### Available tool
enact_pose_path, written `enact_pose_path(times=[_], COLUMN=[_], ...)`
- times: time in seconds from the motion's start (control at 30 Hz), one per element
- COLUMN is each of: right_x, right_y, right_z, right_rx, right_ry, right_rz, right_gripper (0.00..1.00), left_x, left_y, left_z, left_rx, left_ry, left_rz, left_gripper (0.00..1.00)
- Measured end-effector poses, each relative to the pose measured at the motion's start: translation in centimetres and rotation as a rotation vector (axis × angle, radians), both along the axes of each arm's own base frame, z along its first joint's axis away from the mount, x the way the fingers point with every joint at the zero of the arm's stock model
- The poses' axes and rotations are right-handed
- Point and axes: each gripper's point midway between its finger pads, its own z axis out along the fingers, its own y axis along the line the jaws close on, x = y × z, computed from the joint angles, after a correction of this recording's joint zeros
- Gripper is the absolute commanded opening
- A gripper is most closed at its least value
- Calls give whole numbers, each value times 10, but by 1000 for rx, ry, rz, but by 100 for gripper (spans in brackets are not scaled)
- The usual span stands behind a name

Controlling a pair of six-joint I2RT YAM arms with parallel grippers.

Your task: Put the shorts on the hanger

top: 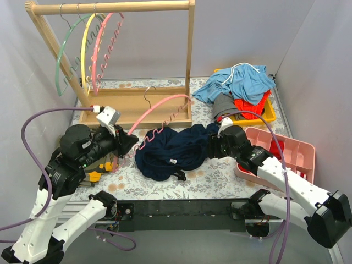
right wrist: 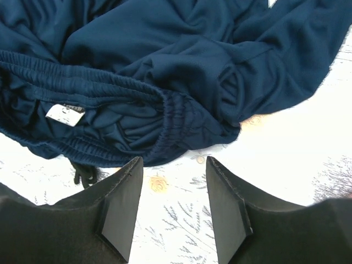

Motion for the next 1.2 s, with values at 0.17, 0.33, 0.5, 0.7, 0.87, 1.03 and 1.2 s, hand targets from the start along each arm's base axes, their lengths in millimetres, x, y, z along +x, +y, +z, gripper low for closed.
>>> enact_pose_path(times=[0.17,0.33,0.5,0.7,0.87,1.03,1.2], right_x=[0,1,8,15,22,29,34], right_y=[19,24,15,9,8,9,12], right_z=[-10,-27,-42,-44,-40,-29,-13], right_rx=[-24,-52,-109,-128,-151,-163,-161], right_ry=[-7,13,28,14,6,-5,-21], right_rz=[13,-15,-87,-140,-165,-183,-187], right_gripper=[54,49,29,6,2,1,1], left_x=[-29,-45,-55,-61,-64,-65,-60], left_y=[-6,-7,-5,-4,-5,-6,-11], left_z=[-15,-27,-39,-49,-67,-71,-75], left_rx=[-5,-1,3,0,17,21,31], left_ry=[69,150,231,293,359,381,410], left_rz=[-110,-150,-149,-142,-143,-150,-162], left_gripper=[0,0,0,0,0,0,0])
